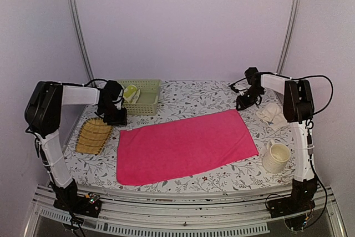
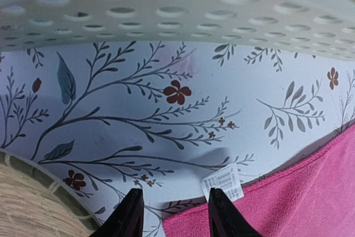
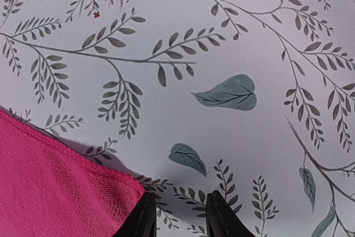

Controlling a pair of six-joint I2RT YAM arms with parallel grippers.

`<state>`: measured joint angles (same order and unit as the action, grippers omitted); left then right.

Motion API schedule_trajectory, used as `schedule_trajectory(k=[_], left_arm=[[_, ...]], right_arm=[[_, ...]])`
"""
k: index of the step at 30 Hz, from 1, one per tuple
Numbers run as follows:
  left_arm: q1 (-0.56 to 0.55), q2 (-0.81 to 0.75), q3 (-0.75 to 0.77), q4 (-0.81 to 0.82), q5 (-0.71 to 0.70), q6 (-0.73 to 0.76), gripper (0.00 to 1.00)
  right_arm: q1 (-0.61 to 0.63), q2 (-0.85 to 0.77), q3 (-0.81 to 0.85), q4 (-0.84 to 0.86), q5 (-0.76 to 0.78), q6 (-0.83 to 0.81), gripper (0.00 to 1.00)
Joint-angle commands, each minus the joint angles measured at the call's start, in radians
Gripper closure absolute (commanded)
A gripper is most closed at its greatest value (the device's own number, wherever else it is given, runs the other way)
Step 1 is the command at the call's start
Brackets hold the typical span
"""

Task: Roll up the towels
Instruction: Smooth out the towel at the center of the board.

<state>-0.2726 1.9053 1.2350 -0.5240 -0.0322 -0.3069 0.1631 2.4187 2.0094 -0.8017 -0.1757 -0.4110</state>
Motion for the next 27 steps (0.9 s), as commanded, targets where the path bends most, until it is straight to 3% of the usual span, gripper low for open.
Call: schedule_trajectory(k=[1, 10, 14, 18, 27], left_arm=[[0.012, 0.000, 0.015, -0.025, 0.018, 0.029, 0.58], [0.012, -0.010, 0.011, -0.017, 0.028, 0.030, 0.59], [0.012, -0.020, 0.001, -0.011, 0.030, 0.031, 0.59], [0.013, -0.033, -0.005, -0.007, 0.029, 0.033, 0.60], [0.013, -0.043, -0.012, -0.007, 0.032, 0.038, 0.60]], right_arm=[[0.001, -0.059, -0.008, -0.021, -0.094, 0.012, 0.65], [-0.005, -0.018, 0.017, -0.045, -0.155, 0.035, 0.65], [-0.027, -0.058, 0.029, 0.006, -0.067, 0.085, 0.69], [-0.032, -0.129, 0.026, 0.010, -0.117, 0.075, 0.71], [0.001, -0.025, 0.018, -0.036, -0.147, 0.045, 0.69]])
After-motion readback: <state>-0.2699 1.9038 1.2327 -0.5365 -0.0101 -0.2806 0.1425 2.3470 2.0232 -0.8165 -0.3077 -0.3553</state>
